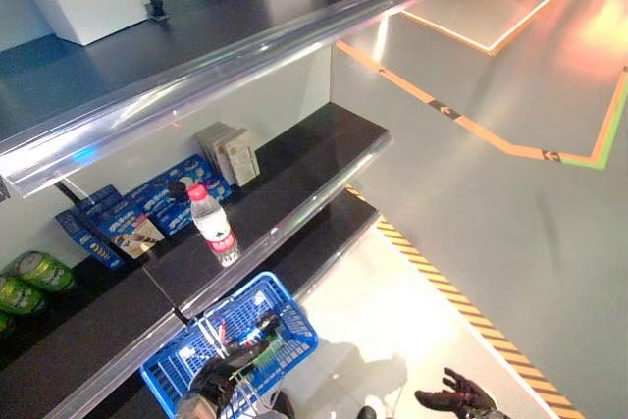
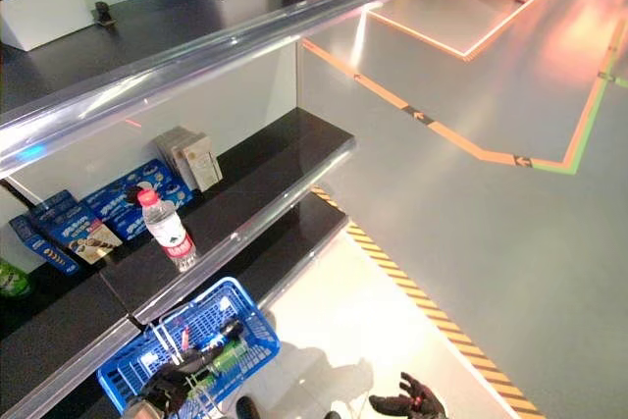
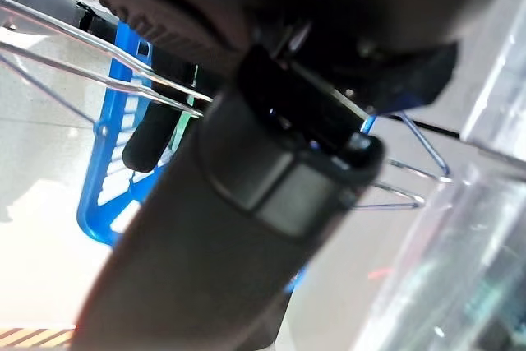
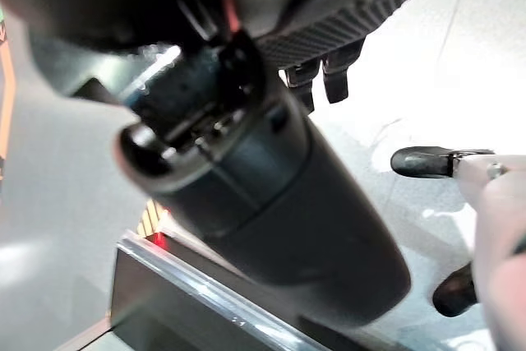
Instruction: Pick up the drink and place into the basket.
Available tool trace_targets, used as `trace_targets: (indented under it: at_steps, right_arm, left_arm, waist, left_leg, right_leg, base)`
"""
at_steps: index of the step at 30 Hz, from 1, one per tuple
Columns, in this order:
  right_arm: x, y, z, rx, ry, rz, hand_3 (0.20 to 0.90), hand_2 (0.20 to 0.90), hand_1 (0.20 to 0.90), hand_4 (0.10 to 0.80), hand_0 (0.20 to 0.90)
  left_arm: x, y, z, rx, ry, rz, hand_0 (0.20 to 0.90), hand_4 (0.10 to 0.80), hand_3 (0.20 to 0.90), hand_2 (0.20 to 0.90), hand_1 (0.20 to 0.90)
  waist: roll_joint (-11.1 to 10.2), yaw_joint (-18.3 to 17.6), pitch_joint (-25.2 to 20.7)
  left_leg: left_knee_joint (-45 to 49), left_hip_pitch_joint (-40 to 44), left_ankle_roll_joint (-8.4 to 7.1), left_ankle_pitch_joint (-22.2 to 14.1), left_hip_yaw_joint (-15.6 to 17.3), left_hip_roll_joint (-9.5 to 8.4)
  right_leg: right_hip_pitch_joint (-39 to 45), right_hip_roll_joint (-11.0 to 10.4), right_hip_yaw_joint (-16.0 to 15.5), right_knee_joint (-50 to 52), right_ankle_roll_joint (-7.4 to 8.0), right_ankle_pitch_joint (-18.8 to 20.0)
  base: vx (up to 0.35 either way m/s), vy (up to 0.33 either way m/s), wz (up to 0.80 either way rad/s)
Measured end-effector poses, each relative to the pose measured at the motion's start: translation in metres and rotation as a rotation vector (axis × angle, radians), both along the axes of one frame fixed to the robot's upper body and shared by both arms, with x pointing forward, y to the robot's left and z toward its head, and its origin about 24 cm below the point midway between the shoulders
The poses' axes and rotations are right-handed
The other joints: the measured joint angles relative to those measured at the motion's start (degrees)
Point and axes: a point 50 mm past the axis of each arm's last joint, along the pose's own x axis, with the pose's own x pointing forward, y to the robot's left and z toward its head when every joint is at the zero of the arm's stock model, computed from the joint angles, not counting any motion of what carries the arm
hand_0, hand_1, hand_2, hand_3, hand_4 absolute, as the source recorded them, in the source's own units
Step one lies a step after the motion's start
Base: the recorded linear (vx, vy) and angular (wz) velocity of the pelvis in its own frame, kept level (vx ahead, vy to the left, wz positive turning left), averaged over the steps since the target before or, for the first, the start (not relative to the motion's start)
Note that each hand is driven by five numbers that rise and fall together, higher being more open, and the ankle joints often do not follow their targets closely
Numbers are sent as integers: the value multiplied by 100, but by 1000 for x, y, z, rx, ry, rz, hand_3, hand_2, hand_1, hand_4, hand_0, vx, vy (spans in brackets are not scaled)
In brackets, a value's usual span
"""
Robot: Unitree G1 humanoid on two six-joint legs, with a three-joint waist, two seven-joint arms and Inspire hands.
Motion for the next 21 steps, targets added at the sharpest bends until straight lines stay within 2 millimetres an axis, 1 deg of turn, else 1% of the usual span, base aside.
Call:
trace_targets:
  at_steps: [1,2,3,4,5,6,7,8,9,10,11,12,13,14,15,16,17,18,19,20,21]
  right_arm:
    - [-2,1,-1,1,5,0,900,900,900,800,900]
    - [-1,0,0,-5,7,9,900,900,900,800,900]
    - [-1,-1,0,-9,7,15,900,900,900,800,900]
    - [1,-2,1,-12,2,19,900,900,900,800,900]
    - [4,-2,1,-12,-4,21,900,900,900,800,900]
    - [8,-1,3,-11,-21,23,900,900,900,800,900]
    - [8,-2,3,-11,-26,22,900,900,900,800,900]
    - [5,-2,3,-11,-20,21,900,900,900,800,900]
    - [5,-1,3,-9,-21,22,900,900,900,800,900]
    - [5,0,3,-7,-23,24,900,900,900,800,900]
    - [4,1,2,-1,-21,33,900,900,900,800,900]
    - [4,1,2,0,-23,34,900,900,900,800,900]
    - [5,1,2,0,-26,32,900,900,900,800,900]
    - [4,1,2,2,-25,24,900,900,900,800,900]
    - [4,0,2,2,-23,23,900,900,900,800,900]
    - [3,0,2,6,-22,9,900,900,900,800,900]
    - [2,0,1,8,-19,-3,900,900,900,800,900]
    - [0,-1,1,7,-13,-10,900,900,900,800,900]
    - [-2,-1,0,6,-7,-19,900,900,900,800,900]
    - [-5,0,-1,9,1,-26,900,900,900,800,900]
    - [-8,-2,-1,0,15,-32,900,900,900,800,900]
  left_arm:
    - [-4,2,-1,-6,4,33,300,100,200,300,300]
    - [-5,2,-1,-9,4,38,300,100,200,300,300]
    - [-5,1,-1,-11,5,35,300,100,200,300,300]
    - [-5,-1,-2,-18,6,32,300,100,200,300,300]
    - [-5,-3,-2,-25,7,29,300,100,200,300,300]
    - [-3,-5,-2,-29,5,21,300,100,200,300,300]
    - [-5,-5,-3,-34,16,16,300,100,200,300,300]
    - [-5,-7,-4,-37,27,-5,300,100,200,300,300]
    - [-5,-7,-3,-31,27,-30,300,100,200,300,300]
    - [-7,-6,-4,-26,33,-33,300,100,200,300,300]
    - [-13,-3,-5,-20,55,-28,300,100,200,300,300]
    - [-18,-1,-5,-19,62,-15,300,100,200,300,300]
    - [-18,0,-5,-15,65,-12,300,100,200,300,300]
    - [-17,2,-4,-6,64,-10,300,100,200,300,300]
    - [-17,4,-4,0,63,-14,300,100,200,300,300]
    - [-16,8,-3,14,62,-15,300,100,200,300,300]
    - [-17,10,-2,22,68,-11,300,100,200,300,300]
    - [-19,13,-2,28,74,-10,300,100,200,300,300]
    - [-22,15,-2,34,78,-8,300,100,200,300,300]
    - [-22,19,0,45,77,-15,300,100,200,300,300]
    - [-24,17,-2,41,81,-15,300,100,200,300,300]
  waist:
    - [-23,0,-15]
    - [-62,69,-40]
    - [-41,98,-39]
    - [-4,141,-25]
    - [69,174,-28]
    - [147,178,-13]
    - [174,139,-13]
    - [195,149,-48]
    - [184,188,-69]
    - [153,178,-89]
    - [117,139,-182]
    - [112,136,-202]
    - [119,138,-206]
    - [147,98,-196]
    - [153,85,-193]
    - [161,94,-188]
    - [165,60,-185]
    - [144,53,-196]
    - [21,45,-242]
    - [-125,30,-249]
    - [-136,23,-227]
  left_leg:
    - [3,70,42,-35,-9,-60]
    - [-52,172,39,-93,-34,-167]
    - [-76,208,44,-115,-43,-194]
    - [-77,262,71,-170,-102,-213]
    - [-77,307,79,-217,-143,-215]
    - [-79,341,107,-277,-257,-235]
    - [-80,388,128,-297,-369,-234]
    - [-90,448,166,-342,-582,-260]
    - [-118,533,277,-457,-792,-345]
    - [-116,575,298,-467,-865,-388]
    - [-76,578,297,-462,-1061,-430]
    - [-74,564,305,-471,-1188,-427]
    - [-77,571,336,-504,-1440,-399]
    - [-75,529,305,-484,-1641,-315]
    - [-70,514,282,-464,-1743,-297]
    - [-71,477,255,-449,-1985,-229]
    - [-69,472,240,-439,-2184,-187]
    - [-69,474,238,-438,-2344,-188]
    - [-61,475,173,-436,-2464,-255]
    - [-36,441,37,-491,-2469,-388]
    - [-26,496,-82,-513,-2597,-393]
  right_leg:
    - [55,-64,-1,69,98,-54]
    - [126,-115,-59,122,170,-118]
    - [132,-136,-82,205,204,-180]
    - [115,-221,-118,469,288,-334]
    - [31,-310,-132,847,375,-462]
    - [-111,-445,-130,1508,536,-660]
    - [-221,-564,-123,1988,632,-759]
    - [-471,-822,-78,2889,742,-831]
    - [-907,-1239,39,4036,800,-802]
    - [-1025,-1360,68,4276,773,-786]
    - [-1074,-1462,76,4240,788,-851]
    - [-1062,-1399,81,3919,797,-826]
    - [-1108,-1335,114,3555,762,-819]
    - [-1024,-1124,247,2883,758,-775]
    - [-1021,-1062,240,2641,733,-757]
    - [-1031,-918,308,2051,643,-612]
    - [-947,-779,453,1396,632,-316]
    - [-873,-715,579,750,604,61]
    - [-757,-679,801,120,578,499]
    - [-746,-818,936,146,609,958]
    - [-659,-907,988,277,638,758]
  base:
    - [204,109,8]
    - [221,130,12]
    - [168,135,21]
    - [178,154,31]
    - [181,152,46]
    - [149,104,55]
    - [106,23,85]
    - [96,-84,97]
    - [82,-116,86]
    - [53,-165,85]
    - [66,-190,81]
    - [84,-231,91]
    - [57,-288,93]
    - [29,-216,86]
    - [40,-235,96]
    - [93,-202,90]
    - [92,-215,108]
    - [95,-226,110]
    - [101,-291,114]
    - [119,-345,114]
    - [113,-371,94]
